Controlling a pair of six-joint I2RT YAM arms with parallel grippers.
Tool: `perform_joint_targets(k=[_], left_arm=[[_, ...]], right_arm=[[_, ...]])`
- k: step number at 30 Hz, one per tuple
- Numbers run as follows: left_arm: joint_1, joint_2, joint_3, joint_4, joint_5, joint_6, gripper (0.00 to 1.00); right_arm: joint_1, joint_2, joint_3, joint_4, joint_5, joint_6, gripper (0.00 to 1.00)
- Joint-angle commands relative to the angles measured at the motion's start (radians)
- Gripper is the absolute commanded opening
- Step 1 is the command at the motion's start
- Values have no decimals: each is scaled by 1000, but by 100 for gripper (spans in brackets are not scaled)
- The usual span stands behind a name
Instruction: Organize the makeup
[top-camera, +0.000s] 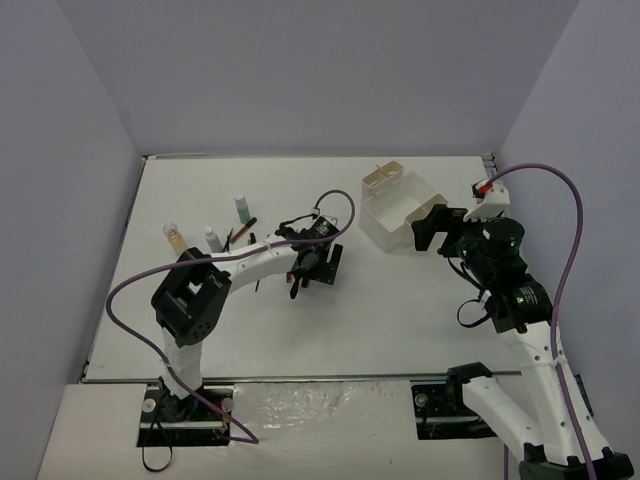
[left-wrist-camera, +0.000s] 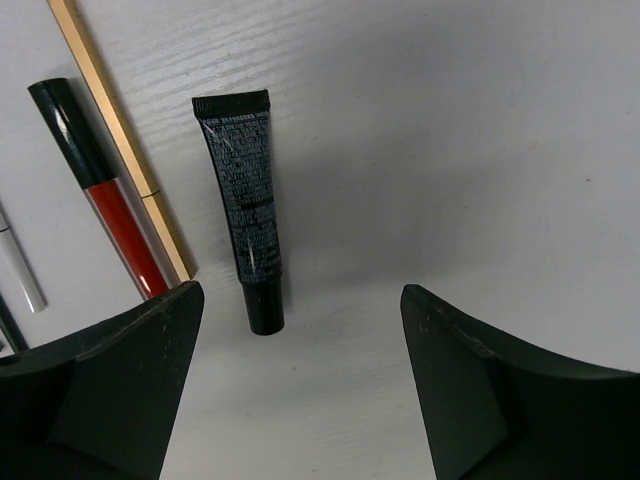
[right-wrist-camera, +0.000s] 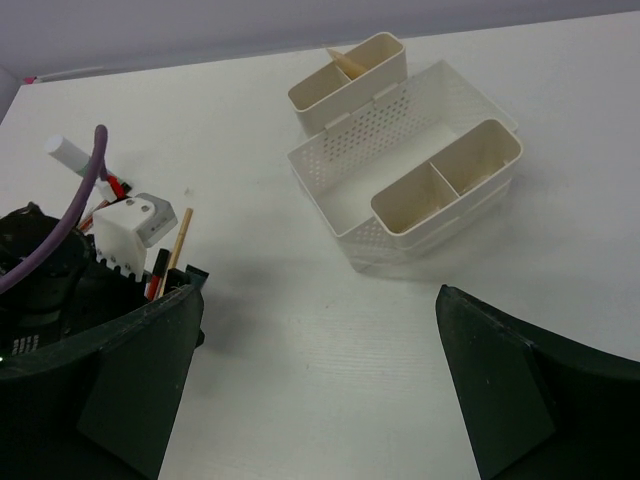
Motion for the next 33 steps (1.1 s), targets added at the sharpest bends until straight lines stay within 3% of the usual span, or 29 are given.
perform_joint_targets(k=[1, 7, 11, 15, 23, 26, 29, 33], left_arm=[[24, -1, 43, -18, -20, -24, 73], [33, 27, 27, 3, 12, -23, 46], [31, 24, 10, 32, 52, -26, 20], [20, -33, -11, 57, 58, -9, 3], [-75, -310, -165, 315, 81, 204, 0], [-86, -384, -220, 405, 139, 245, 0], [-100, -506, -296, 584, 242, 295, 0], [-112, -558, -307, 645, 338, 326, 0]], right_arm=[[-6, -27, -19, 41, -34, 17, 100], [-6, -32, -32, 36, -37, 15, 100], [-6, -29, -33, 36, -39, 13, 100], [-6, -16, -26, 36, -68, 17, 100], [-6, 70, 53, 19, -328, 55, 99], [-6, 112, 80, 19, -403, 57, 99], [-3, 210, 114, 21, -629, 36, 97], [15, 305, 146, 31, -711, 26, 93]])
